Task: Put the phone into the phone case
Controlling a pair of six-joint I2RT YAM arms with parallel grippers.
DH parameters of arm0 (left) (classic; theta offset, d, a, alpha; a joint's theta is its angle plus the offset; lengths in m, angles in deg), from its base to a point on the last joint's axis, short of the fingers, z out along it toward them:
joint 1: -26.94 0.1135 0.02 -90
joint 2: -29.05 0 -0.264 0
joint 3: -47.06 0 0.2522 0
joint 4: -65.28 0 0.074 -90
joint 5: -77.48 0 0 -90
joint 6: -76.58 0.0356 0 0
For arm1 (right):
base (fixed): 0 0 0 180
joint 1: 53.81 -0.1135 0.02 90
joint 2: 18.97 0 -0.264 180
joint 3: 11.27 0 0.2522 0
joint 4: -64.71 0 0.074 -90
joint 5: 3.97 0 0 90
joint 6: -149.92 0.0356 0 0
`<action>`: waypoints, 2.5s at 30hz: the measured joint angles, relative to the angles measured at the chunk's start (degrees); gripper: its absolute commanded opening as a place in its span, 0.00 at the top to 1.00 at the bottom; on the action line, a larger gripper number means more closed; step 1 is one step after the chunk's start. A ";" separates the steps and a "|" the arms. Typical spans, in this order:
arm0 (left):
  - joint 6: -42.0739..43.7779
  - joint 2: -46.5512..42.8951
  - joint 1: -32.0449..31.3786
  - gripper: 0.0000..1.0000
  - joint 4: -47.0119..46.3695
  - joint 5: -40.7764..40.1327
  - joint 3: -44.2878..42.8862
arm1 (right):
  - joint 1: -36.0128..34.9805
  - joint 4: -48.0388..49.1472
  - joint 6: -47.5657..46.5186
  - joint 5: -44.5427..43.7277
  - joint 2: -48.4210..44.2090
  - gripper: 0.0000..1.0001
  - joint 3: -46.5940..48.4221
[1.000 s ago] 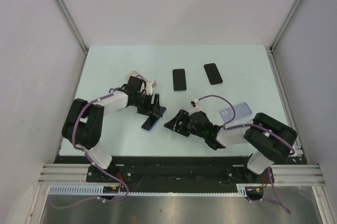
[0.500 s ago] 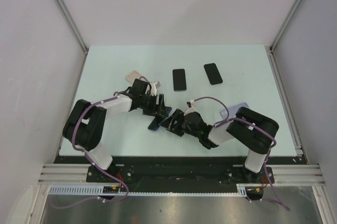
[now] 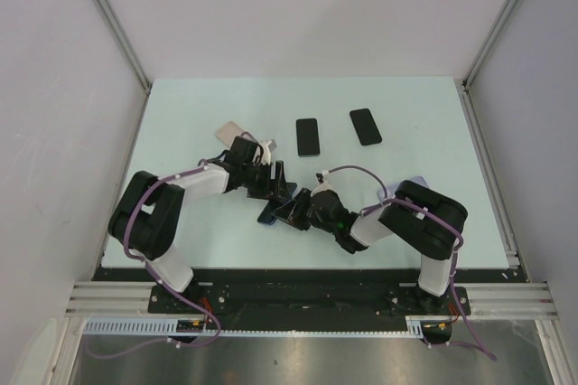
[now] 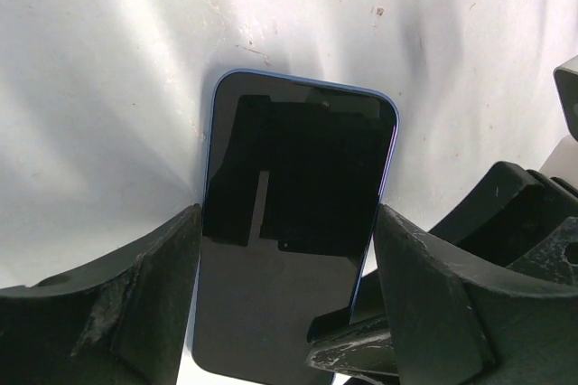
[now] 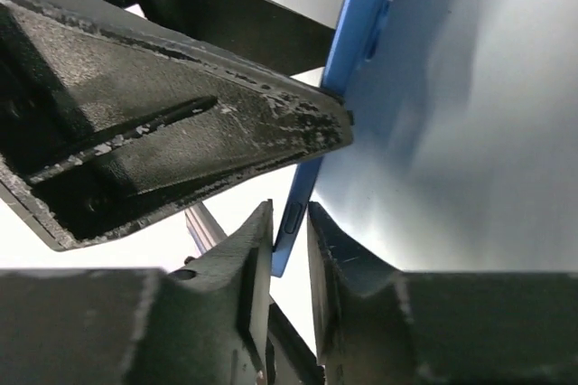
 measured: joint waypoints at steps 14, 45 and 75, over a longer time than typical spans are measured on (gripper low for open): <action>2.91 -2.58 -0.48 0.00 5.09 -2.40 -2.08 | 1.33 -2.19 -0.33 2.23 1.16 1.00 1.11; 40.39 9.35 20.35 0.13 12.41 -25.29 -16.76 | 7.72 -29.16 -26.12 7.67 -24.61 1.00 -5.40; 25.22 3.30 18.84 0.95 17.90 -11.80 -8.11 | 13.84 -45.79 -32.98 4.94 -47.87 1.00 -9.51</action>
